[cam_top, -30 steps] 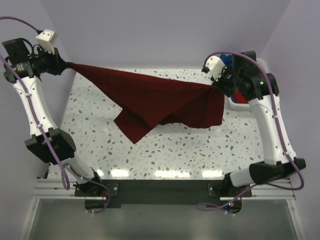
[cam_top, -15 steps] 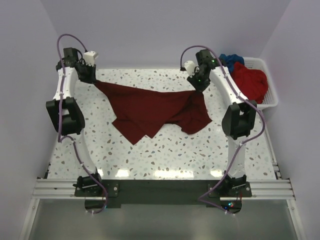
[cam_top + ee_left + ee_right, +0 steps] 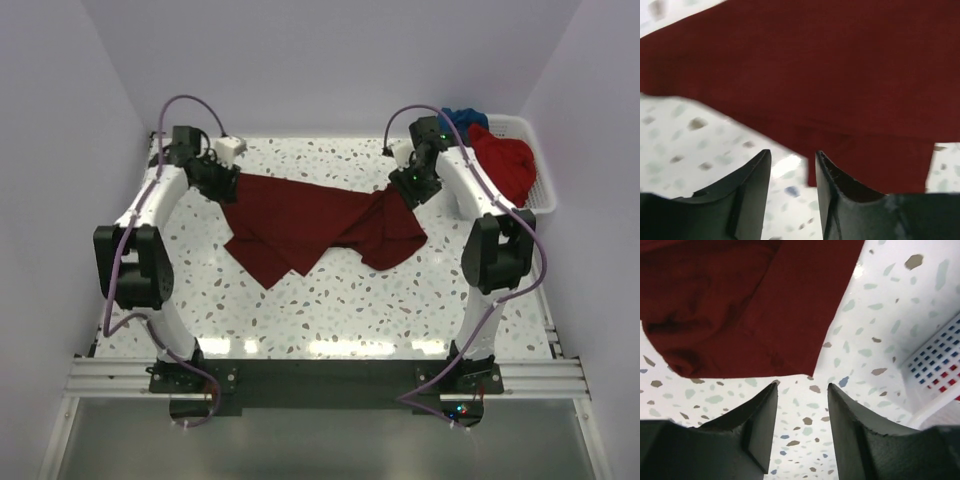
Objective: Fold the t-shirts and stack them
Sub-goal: Flatten the tshirt out, then fold the tshirt
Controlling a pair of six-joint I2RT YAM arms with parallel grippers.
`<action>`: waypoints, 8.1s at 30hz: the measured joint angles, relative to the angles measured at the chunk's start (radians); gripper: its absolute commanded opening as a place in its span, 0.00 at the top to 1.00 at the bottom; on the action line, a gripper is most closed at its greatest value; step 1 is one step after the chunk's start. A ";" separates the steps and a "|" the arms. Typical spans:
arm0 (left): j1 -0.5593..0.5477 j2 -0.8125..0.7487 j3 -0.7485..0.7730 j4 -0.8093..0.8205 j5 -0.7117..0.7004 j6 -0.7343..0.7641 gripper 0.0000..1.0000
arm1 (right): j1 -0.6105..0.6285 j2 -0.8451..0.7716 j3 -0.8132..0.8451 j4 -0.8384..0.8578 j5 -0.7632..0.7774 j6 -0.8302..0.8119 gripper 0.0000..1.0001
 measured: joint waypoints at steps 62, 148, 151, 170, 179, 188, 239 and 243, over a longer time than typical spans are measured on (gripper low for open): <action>-0.641 -0.002 -0.389 0.187 -0.101 -0.081 0.44 | 0.121 0.116 -0.166 0.145 0.059 0.125 1.00; 0.295 -0.925 0.266 0.437 -0.019 -0.078 1.00 | 0.041 -0.808 0.514 0.563 0.274 -0.143 1.00; 0.296 -0.878 0.236 0.432 -0.006 -0.062 1.00 | 0.041 -0.777 0.408 0.618 0.266 -0.183 1.00; 0.093 -0.256 -0.359 0.502 -0.016 0.035 1.00 | 0.053 0.034 0.075 0.867 0.171 -0.329 1.00; 0.095 0.299 0.046 0.500 -0.046 0.060 1.00 | 0.088 0.436 0.274 0.900 0.245 -0.448 1.00; 0.096 0.327 0.115 0.498 -0.023 0.151 1.00 | 0.089 0.447 0.298 0.933 0.275 -0.493 1.00; 0.197 -0.013 -0.418 0.439 0.210 1.010 1.00 | 0.207 -0.308 -0.520 0.450 0.323 -0.204 1.00; 0.197 -0.013 -0.411 0.420 0.220 1.011 1.00 | 0.207 -0.307 -0.452 0.405 0.326 -0.198 1.00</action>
